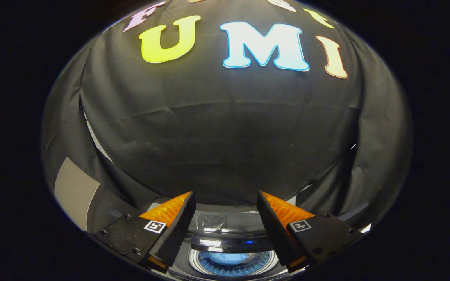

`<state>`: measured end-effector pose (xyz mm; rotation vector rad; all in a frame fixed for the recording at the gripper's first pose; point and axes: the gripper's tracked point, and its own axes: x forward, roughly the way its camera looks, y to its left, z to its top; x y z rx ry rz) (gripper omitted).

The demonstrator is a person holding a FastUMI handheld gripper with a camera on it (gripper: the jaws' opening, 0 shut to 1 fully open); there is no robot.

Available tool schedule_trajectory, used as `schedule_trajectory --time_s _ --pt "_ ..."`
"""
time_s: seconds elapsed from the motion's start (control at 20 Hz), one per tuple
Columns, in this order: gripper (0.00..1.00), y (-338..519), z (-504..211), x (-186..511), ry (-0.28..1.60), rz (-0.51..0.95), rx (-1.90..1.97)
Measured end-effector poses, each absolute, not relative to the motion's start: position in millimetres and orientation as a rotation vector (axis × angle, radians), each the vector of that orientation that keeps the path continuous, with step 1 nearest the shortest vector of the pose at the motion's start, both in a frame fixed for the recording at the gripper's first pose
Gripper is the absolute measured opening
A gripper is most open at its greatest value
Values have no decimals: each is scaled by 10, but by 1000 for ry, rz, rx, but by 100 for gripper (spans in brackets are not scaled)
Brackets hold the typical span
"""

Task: Put the clothes into the washing machine and then close the washing machine lid.

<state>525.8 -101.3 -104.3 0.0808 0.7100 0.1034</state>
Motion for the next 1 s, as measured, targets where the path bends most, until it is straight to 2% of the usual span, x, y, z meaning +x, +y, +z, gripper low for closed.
schedule_trajectory --time_s 1.0 --pt "98 -1040 -1060 5298 578 88 85"
